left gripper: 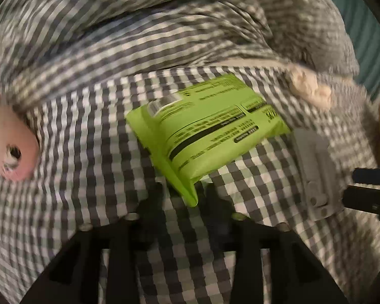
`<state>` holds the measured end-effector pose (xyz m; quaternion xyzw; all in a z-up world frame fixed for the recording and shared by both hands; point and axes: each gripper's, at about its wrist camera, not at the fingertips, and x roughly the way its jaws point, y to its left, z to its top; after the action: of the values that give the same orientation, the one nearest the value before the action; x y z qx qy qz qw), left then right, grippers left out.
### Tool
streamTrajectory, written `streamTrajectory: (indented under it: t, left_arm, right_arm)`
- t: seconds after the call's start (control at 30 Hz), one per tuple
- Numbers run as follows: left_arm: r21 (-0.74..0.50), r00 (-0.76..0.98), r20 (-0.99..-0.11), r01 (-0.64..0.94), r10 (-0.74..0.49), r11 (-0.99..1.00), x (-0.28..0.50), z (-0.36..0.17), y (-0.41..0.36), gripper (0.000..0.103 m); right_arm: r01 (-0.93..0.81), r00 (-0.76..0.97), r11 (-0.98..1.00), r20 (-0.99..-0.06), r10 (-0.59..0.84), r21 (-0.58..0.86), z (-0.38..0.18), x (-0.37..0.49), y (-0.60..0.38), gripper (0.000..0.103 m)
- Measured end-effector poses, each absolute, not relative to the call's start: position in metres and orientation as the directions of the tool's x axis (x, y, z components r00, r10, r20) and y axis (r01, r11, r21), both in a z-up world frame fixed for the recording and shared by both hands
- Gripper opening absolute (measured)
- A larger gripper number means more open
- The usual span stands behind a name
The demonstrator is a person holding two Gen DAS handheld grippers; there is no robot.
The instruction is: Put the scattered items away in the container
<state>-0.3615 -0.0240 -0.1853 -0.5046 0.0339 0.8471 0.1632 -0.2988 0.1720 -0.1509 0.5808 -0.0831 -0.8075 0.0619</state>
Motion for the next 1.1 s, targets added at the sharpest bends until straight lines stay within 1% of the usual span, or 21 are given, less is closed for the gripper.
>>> streamTrajectory:
  t: [0.03, 0.07, 0.1, 0.23, 0.37, 0.4, 0.47, 0.53, 0.57, 0.63, 0.7, 0.8, 0.83, 0.87, 0.93, 0.97, 1.0, 1.07, 1.1]
  left_arm:
    - [-0.149, -0.427, -0.863, -0.298, 0.272, -0.943, -0.362, -0.185, -0.028, 0.074]
    - [-0.165, -0.431, -0.858, -0.284, 0.279, -0.945, -0.362, -0.184, -0.031, 0.086]
    - [-0.153, -0.444, -0.855, -0.275, 0.267, -0.949, -0.362, -0.184, -0.031, 0.089]
    - [-0.079, -0.459, -0.865, -0.27, 0.2, -0.96, -0.367, -0.193, -0.026, 0.091]
    - [-0.051, -0.498, -0.848, -0.269, 0.184, -0.962, -0.366, -0.199, -0.02, 0.094]
    - [-0.053, -0.499, -0.847, -0.267, 0.185, -0.962, -0.366, -0.199, -0.02, 0.094]
    - [-0.061, -0.496, -0.848, -0.263, 0.189, -0.963, -0.367, -0.199, -0.022, 0.094]
    - [-0.055, -0.495, -0.849, -0.265, 0.185, -0.963, -0.368, -0.198, -0.022, 0.094]
    - [-0.049, -0.495, -0.849, -0.269, 0.182, -0.962, -0.368, -0.198, -0.021, 0.094]
    - [-0.041, -0.499, -0.847, -0.283, 0.183, -0.958, -0.367, -0.196, -0.019, 0.094]
    - [-0.05, -0.499, -0.842, -0.308, 0.205, -0.95, -0.368, -0.194, -0.014, 0.09]
    - [-0.04, -0.496, -0.842, -0.335, 0.212, -0.941, -0.371, -0.196, -0.006, 0.08]
    - [-0.041, -0.495, -0.841, -0.341, 0.217, -0.939, -0.373, -0.198, -0.004, 0.074]
    - [-0.045, -0.499, -0.837, -0.344, 0.223, -0.938, -0.374, -0.199, -0.002, 0.063]
    - [-0.07, -0.494, -0.832, -0.356, 0.251, -0.932, -0.377, -0.198, -0.001, 0.047]
    - [-0.071, -0.496, -0.831, -0.356, 0.252, -0.932, -0.377, -0.197, 0.0, 0.036]
    - [-0.06, -0.499, -0.832, -0.355, 0.244, -0.933, -0.376, -0.196, 0.0, 0.032]
    - [-0.046, -0.503, -0.832, -0.361, 0.236, -0.931, -0.372, -0.193, 0.002, 0.014]
    - [-0.043, -0.501, -0.833, -0.363, 0.234, -0.931, -0.37, -0.191, 0.002, 0.01]
  right_arm:
    - [-0.001, -0.314, -0.979, -0.929, -0.194, 0.205, -0.152, -0.303, 0.172, 0.069]
    - [-0.011, -0.308, -0.979, -0.932, -0.192, 0.206, -0.153, -0.305, 0.172, 0.069]
    - [-0.02, -0.3, -0.977, -0.934, -0.195, 0.21, -0.155, -0.306, 0.173, 0.069]
    - [-0.022, -0.265, -0.972, -0.939, -0.219, 0.233, -0.168, -0.312, 0.164, 0.069]
    - [-0.036, -0.254, -0.988, -0.957, -0.137, 0.151, -0.183, -0.32, 0.15, 0.075]
    - [-0.037, -0.251, -0.991, -0.961, -0.118, 0.131, -0.188, -0.324, 0.146, 0.079]
    - [-0.035, -0.248, -0.995, -0.966, -0.078, 0.09, -0.195, -0.33, 0.137, 0.083]
    - [-0.038, -0.251, -0.998, -0.967, -0.037, 0.048, -0.195, -0.331, 0.131, 0.08]
    - [-0.043, -0.256, -0.998, -0.966, -0.03, 0.042, -0.193, -0.329, 0.132, 0.071]
    - [-0.05, -0.263, -0.996, -0.963, -0.056, 0.071, -0.19, -0.327, 0.137, 0.069]
    - [-0.059, -0.264, -0.993, -0.96, -0.088, 0.107, -0.186, -0.322, 0.145, 0.066]
    - [-0.06, -0.267, -0.988, -0.956, -0.121, 0.142, -0.182, -0.316, 0.151, 0.066]
    - [-0.059, -0.267, -0.986, -0.955, -0.132, 0.153, -0.181, -0.314, 0.152, 0.066]
    - [-0.059, -0.267, -0.985, -0.953, -0.14, 0.161, -0.18, -0.312, 0.153, 0.066]
    - [-0.058, -0.27, -0.982, -0.95, -0.159, 0.181, -0.177, -0.308, 0.156, 0.066]
    - [-0.059, -0.274, -0.98, -0.947, -0.168, 0.191, -0.176, -0.306, 0.158, 0.066]
    - [-0.06, -0.276, -0.978, -0.944, -0.178, 0.201, -0.174, -0.304, 0.16, 0.066]
    - [-0.061, -0.281, -0.974, -0.94, -0.193, 0.219, -0.169, -0.303, 0.168, 0.066]
    - [-0.062, -0.285, -0.972, -0.938, -0.199, 0.225, -0.167, -0.301, 0.17, 0.066]
